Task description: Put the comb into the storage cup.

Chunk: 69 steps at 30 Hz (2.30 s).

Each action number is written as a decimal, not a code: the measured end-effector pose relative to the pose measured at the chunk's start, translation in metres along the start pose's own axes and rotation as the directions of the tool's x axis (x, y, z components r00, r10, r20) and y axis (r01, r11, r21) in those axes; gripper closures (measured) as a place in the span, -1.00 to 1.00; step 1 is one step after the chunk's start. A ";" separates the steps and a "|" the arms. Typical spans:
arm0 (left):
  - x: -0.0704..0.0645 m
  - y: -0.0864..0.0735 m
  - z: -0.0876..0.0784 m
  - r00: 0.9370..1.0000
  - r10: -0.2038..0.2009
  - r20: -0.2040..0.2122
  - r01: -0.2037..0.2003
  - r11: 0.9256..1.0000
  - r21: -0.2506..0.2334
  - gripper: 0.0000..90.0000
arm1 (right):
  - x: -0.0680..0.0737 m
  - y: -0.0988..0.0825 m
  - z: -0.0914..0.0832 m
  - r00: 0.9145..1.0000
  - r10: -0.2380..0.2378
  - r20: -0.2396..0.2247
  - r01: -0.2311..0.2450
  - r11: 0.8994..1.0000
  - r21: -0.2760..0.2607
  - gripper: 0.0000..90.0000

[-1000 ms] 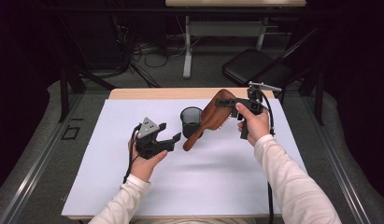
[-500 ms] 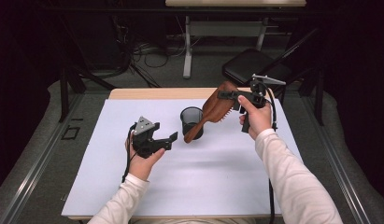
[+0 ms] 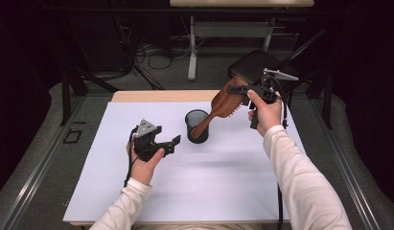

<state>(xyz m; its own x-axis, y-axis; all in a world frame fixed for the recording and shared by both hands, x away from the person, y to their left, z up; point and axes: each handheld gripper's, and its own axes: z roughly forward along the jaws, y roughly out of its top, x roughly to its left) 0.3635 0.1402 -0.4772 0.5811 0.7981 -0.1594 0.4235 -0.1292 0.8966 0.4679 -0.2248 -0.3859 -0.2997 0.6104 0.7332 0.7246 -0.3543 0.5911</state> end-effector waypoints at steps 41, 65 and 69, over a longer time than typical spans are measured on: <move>0.007 -0.002 -0.001 1.000 -0.029 0.007 0.029 1.000 0.008 -0.65 | 0.021 0.030 0.017 0.986 -0.032 0.165 0.053 0.991 -0.125 0.08; 0.010 -0.004 0.001 0.999 -0.049 0.008 0.049 0.999 0.016 -0.65 | 0.022 0.013 0.041 0.975 -0.074 0.210 0.100 0.988 -0.115 0.08; 0.011 -0.004 0.001 0.999 -0.050 0.009 0.050 0.999 0.012 -0.65 | 0.022 0.011 0.044 0.974 -0.077 0.214 0.102 0.989 -0.111 0.08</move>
<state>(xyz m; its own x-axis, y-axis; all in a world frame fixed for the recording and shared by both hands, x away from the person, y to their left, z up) 0.3685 0.1490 -0.4829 0.5650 0.7985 -0.2078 0.4606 -0.0963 0.8824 0.4963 -0.1840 -0.3782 -0.2145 0.7733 0.5967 0.6171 -0.3663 0.6965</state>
